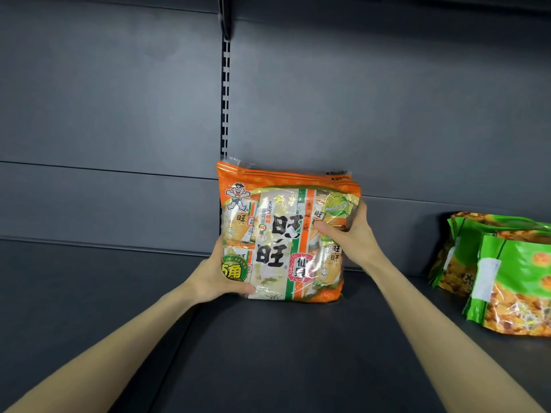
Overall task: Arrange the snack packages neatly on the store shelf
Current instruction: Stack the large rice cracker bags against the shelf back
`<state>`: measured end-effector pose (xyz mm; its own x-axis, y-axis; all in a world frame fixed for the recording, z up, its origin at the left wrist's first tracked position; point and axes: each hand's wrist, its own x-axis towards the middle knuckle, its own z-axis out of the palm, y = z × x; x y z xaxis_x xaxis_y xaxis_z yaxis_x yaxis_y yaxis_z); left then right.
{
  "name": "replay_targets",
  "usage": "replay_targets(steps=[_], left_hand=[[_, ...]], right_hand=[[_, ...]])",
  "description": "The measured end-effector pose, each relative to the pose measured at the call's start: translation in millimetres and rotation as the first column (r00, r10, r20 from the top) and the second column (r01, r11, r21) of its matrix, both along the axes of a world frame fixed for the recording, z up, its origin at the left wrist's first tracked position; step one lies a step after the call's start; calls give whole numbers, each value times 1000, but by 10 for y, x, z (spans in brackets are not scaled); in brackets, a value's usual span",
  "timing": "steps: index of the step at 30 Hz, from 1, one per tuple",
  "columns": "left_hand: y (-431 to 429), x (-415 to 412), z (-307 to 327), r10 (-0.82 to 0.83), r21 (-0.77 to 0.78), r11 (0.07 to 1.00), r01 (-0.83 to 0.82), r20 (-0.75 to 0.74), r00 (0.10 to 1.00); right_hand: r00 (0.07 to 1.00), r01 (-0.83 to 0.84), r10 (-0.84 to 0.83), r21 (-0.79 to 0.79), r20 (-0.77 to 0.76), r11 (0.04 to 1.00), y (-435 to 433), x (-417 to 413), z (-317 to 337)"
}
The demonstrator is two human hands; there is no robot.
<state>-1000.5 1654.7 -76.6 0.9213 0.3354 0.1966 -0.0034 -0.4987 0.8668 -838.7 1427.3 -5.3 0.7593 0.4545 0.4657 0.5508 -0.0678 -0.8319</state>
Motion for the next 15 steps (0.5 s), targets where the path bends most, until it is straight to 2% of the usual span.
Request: replay_targets(steps=[6, 9, 15], left_hand=[[3, 16, 12, 77, 110, 991, -75, -19, 997], [5, 18, 7, 114, 150, 982, -110, -16, 993], [-25, 12, 16, 103, 94, 990, -103, 5, 995]], right_hand=[[984, 128, -122, -45, 129, 991, 41, -9, 22], [981, 156, -148, -52, 127, 986, 63, -19, 24], [987, 149, -141, -103, 81, 983, 45, -76, 50]])
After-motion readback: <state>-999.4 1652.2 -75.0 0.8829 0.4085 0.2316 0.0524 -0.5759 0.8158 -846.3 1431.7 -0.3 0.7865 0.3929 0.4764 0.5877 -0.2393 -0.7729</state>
